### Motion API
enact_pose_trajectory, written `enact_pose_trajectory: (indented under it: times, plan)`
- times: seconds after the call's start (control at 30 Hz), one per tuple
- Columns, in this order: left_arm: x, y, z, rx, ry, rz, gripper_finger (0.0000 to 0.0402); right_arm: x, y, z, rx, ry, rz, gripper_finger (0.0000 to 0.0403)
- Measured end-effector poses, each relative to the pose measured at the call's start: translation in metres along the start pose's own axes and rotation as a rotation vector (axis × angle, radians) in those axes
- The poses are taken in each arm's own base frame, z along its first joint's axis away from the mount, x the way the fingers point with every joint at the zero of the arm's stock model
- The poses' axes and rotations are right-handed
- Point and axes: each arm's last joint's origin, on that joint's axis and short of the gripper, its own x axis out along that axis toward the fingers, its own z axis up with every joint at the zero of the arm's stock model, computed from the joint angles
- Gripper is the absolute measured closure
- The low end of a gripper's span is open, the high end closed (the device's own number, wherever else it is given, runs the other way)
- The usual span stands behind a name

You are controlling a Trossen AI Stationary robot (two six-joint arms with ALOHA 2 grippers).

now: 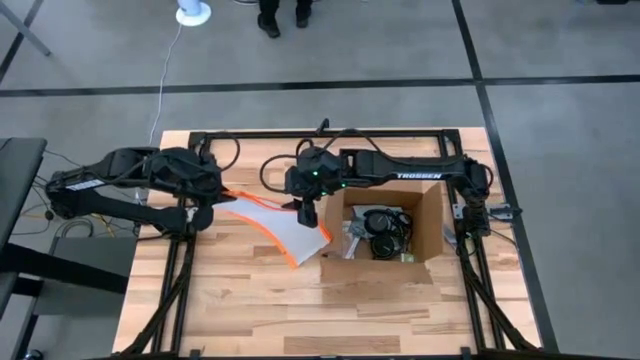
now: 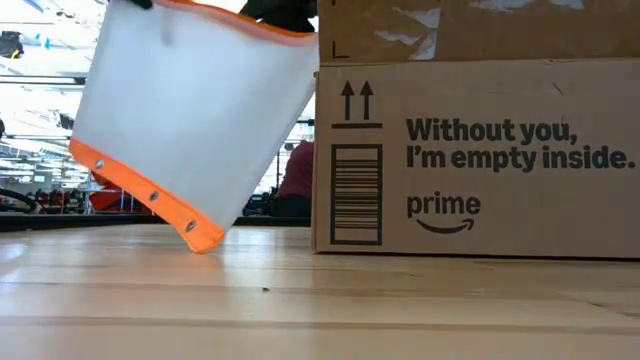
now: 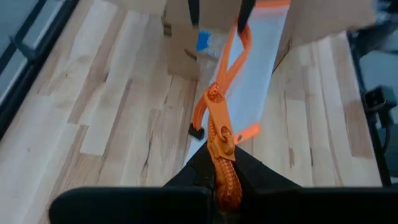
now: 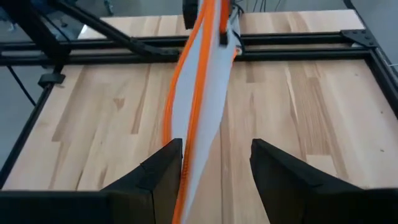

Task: Unpack boxes
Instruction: Open the white zip bag

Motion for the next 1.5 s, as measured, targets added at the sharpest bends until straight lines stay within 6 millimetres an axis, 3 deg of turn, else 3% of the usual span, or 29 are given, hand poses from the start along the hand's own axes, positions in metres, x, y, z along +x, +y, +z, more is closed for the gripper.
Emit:
enact_pose_trajectory:
  times: [0.27,0.5,0.63,0.8,1.07,1.23,1.5]
  plan:
    - [-0.007,0.000,0.004,0.018,-0.037,-0.004,0.0402,0.006,-0.001,-0.007,-0.005,0.056,0.000,0.0247]
    - [-0.007,-0.003,0.006,0.087,-0.054,-0.047,0.0401,0.013,-0.005,-0.016,-0.014,0.126,0.010,0.0390]
    - [-0.004,-0.006,0.014,0.143,-0.100,-0.073,0.0401,0.012,-0.009,-0.017,-0.015,0.127,0.013,0.0401]
    - [0.010,-0.008,0.013,0.213,0.004,-0.071,0.0393,0.010,-0.018,-0.021,-0.002,0.168,-0.003,0.0403]
    - [0.037,-0.007,0.016,0.311,0.177,0.026,0.0312,0.010,-0.019,-0.024,0.004,0.201,-0.003,0.0403]
    - [0.034,-0.006,0.027,0.447,0.190,0.083,0.0285,0.009,-0.019,-0.025,0.010,0.206,-0.004,0.0403]
    - [0.036,-0.009,0.049,0.547,0.097,0.103,0.0285,0.009,-0.021,-0.025,0.032,0.208,-0.009,0.0403]
